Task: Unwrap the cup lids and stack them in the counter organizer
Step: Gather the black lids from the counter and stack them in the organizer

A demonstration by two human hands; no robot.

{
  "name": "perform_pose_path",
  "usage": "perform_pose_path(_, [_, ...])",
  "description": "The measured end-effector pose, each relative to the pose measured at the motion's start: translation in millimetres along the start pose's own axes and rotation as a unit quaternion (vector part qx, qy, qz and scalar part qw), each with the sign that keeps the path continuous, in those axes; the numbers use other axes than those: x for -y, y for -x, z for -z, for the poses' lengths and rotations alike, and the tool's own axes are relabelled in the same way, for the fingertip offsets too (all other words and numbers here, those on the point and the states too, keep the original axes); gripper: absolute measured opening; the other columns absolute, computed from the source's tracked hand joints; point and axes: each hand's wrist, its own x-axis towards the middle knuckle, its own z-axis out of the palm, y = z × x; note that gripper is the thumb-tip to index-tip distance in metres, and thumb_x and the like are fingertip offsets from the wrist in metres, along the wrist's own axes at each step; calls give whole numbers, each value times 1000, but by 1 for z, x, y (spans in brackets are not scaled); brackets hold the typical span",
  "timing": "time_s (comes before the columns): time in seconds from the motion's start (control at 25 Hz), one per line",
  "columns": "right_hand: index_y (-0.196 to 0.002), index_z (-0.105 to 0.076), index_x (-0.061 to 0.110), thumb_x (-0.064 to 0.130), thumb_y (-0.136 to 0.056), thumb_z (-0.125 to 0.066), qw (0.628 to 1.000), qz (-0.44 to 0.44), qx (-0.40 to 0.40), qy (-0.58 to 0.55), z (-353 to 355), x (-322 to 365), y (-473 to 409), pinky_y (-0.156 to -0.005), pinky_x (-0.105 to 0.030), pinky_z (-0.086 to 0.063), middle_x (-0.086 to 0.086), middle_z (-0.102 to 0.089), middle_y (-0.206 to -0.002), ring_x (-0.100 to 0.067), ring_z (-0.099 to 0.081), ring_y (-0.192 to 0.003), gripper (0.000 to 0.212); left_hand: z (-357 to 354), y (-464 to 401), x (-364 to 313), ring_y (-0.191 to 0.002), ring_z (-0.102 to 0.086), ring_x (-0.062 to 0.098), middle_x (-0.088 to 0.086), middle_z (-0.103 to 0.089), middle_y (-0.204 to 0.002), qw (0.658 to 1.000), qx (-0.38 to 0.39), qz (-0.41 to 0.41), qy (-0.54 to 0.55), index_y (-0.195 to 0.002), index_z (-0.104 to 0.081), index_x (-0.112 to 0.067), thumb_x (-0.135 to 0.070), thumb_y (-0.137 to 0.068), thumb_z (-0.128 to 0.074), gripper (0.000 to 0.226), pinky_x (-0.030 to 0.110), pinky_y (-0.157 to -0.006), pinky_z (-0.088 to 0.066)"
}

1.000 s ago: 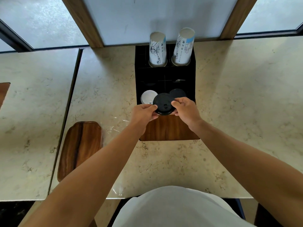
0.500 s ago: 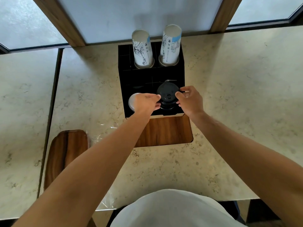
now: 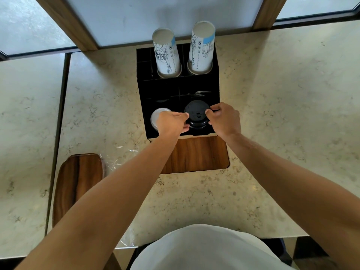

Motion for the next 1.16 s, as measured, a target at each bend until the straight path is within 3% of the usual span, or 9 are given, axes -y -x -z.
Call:
perform_pose_path(0.16, [-124,-69,11,34,-99,-61,1000,4,2,19,-1,-4,3,-89,-39,-61,-7,-76,-112,-21,-76,-90,34,-1,-4,0,-80,-75,15,8,-76,-95,999,18,18,-31,-93,-68,-11,-14,-92,-73,5,27,-71,-60])
perform_pose_path(0.28, [-124,-69,10,32,-100,-61,999,14,6,30,-3,-6,4,-86,-37,-62,-9,-77,-109,-22,-77,-87,34,0,-1,-6,-110,-70,24,16,-68,-127,993,73,77,-43,-100,-64,-7,-10,-98,-63,4,28,-77,-55])
perform_pose_path(0.4, [-126,-69,10,31,-100,-61,999,16,1,34,-4,-5,3,-85,-35,-62,-11,-78,-107,-23,-77,-88,35,-2,-3,-6,-118,-66,26,18,-64,-134,991,87,77,-61,-120,-62,0,-11,-100,-61,23,27,-72,-54])
perform_pose_path(0.52, [-128,-70,11,33,-101,-59,999,23,-3,48,-5,-5,4,-86,-31,-60,-10,-79,-105,-20,-77,-87,36,-1,-4,-3,-92,-70,18,14,-72,-120,994,51,29,-89,-107,-67,-7,-17,-98,-65,14,25,-73,-56])
perform_pose_path(0.72, [-133,-66,12,36,-103,-54,998,33,2,56,-5,-7,7,-85,-26,-59,-7,-78,-110,-18,-78,-84,40,1,-5,5,-87,-71,15,9,-74,-107,993,36,-15,-110,-95,-67,-14,-22,-97,-67,8,29,-83,-60])
perform_pose_path(0.96, [-139,-58,13,40,-103,-50,1000,2,10,21,1,-9,16,-98,-40,-56,-9,-74,-122,-26,-75,-100,46,15,10,9,-56,-71,2,-9,-69,-59,988,-34,-113,-98,-69,-64,-26,-31,-90,-76,25,13,-46,-50])
perform_pose_path(1.08, [-121,-69,11,32,-103,-51,1000,7,-9,16,5,-12,31,-85,-33,-58,-8,-75,-111,-24,-73,-93,33,28,25,14,-48,-63,-9,-21,-61,-43,983,-64,-137,-101,-66,-57,-32,-34,-89,-75,29,7,-39,-43])
perform_pose_path(1.16, [-114,-70,11,28,-102,-51,999,5,-18,34,4,-13,42,-76,-27,-51,-6,-75,-104,-21,-68,-88,28,38,32,21,-50,-60,-14,-17,-61,-44,979,-71,-151,-114,-64,-54,-37,-35,-90,-73,32,11,-45,-48])
